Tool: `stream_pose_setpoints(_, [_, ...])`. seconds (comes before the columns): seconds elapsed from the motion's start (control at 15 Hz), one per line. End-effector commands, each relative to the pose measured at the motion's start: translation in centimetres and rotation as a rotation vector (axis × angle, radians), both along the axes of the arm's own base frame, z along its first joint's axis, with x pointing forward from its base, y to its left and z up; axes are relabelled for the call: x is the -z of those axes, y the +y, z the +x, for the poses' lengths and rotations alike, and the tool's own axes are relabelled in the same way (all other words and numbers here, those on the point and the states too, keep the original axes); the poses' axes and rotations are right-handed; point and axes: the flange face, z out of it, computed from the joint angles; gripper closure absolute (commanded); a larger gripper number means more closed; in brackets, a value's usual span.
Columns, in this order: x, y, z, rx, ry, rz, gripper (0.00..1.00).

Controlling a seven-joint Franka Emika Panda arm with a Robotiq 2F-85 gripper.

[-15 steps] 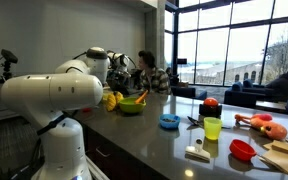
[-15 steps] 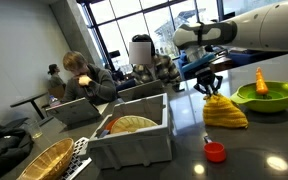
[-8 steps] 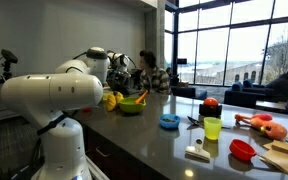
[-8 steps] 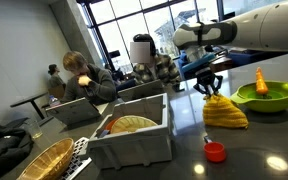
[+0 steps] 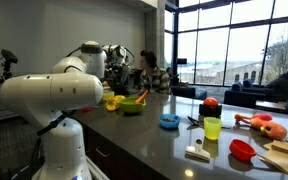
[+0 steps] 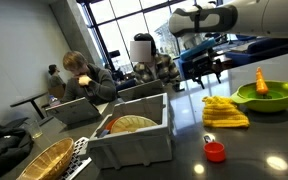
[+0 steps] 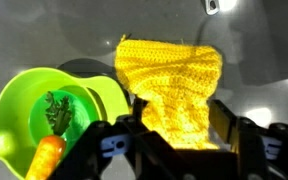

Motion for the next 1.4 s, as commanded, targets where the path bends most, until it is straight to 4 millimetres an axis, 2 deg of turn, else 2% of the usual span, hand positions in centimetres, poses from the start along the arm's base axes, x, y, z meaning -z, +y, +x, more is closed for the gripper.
stream_pose_setpoints(0.0, [-5.9,0.4,-1.9,-0.088,-0.092,-0.021,0.01])
stream_pose_setpoints(0.13, [-7.0,0.3,-2.2,-0.105,-0.115,-0.029,0.0])
stream_pose_setpoints(0.47, [-5.4,-1.8,-0.6,-0.046,-0.092,-0.051,0.0])
stream_pose_setpoints(0.53, [-5.6,-0.9,-1.1,-0.059,-0.105,-0.04,0.0])
stream_pose_setpoints(0.73, [-4.8,-1.8,-0.4,-0.037,-0.093,-0.042,0.0])
stream_pose_setpoints(1.13, [-4.5,-1.5,-0.5,-0.04,-0.09,-0.043,0.0])
stream_pose_setpoints(1.2, [-4.8,-1.3,-0.6,-0.041,-0.097,-0.037,0.0])
stream_pose_setpoints(1.33, [-7.6,-0.8,-1.4,-0.049,-0.151,-0.022,0.0])
